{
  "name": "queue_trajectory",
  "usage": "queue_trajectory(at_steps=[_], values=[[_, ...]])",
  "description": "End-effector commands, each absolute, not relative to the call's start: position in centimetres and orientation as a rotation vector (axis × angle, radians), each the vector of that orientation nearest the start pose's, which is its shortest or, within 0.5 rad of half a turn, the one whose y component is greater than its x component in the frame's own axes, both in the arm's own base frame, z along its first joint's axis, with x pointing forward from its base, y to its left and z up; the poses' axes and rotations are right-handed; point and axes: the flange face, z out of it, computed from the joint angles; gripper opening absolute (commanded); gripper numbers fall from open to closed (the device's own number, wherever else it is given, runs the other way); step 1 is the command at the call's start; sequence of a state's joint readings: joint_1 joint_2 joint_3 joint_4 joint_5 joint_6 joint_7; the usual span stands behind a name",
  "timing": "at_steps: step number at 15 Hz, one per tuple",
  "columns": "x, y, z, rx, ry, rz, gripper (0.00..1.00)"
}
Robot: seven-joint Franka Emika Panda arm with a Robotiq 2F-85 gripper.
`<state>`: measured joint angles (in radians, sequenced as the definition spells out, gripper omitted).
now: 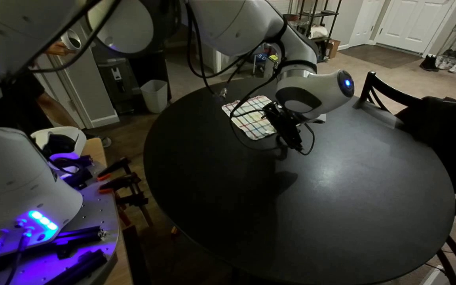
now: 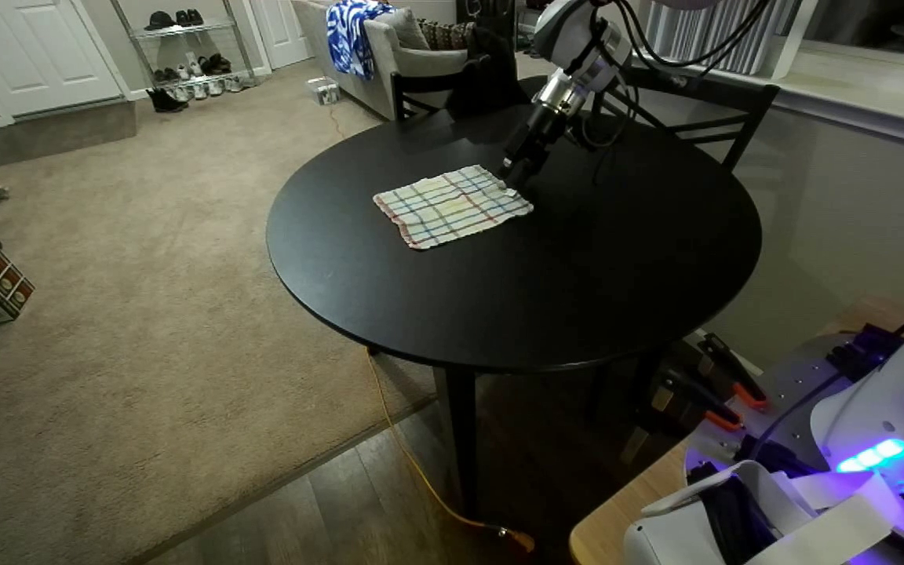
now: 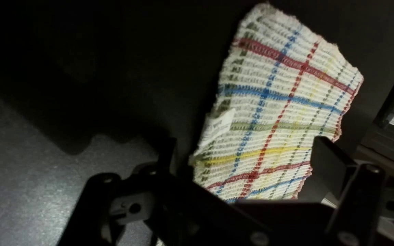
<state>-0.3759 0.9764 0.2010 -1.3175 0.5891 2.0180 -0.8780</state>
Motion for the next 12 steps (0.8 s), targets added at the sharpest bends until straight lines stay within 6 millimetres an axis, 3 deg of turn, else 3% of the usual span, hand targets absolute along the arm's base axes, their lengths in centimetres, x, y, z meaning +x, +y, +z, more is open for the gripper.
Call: queue_trajectory(at_steps=[1, 7, 12], values=[[70.8, -13.3, 14.0, -2.346, -0.381, -0.151, 1.00], [71.0, -14.1, 13.6, -2.287, -0.370, -0.160, 1.00], [71.2, -13.6, 12.7, -2.232, -0.379, -0.158, 1.00]])
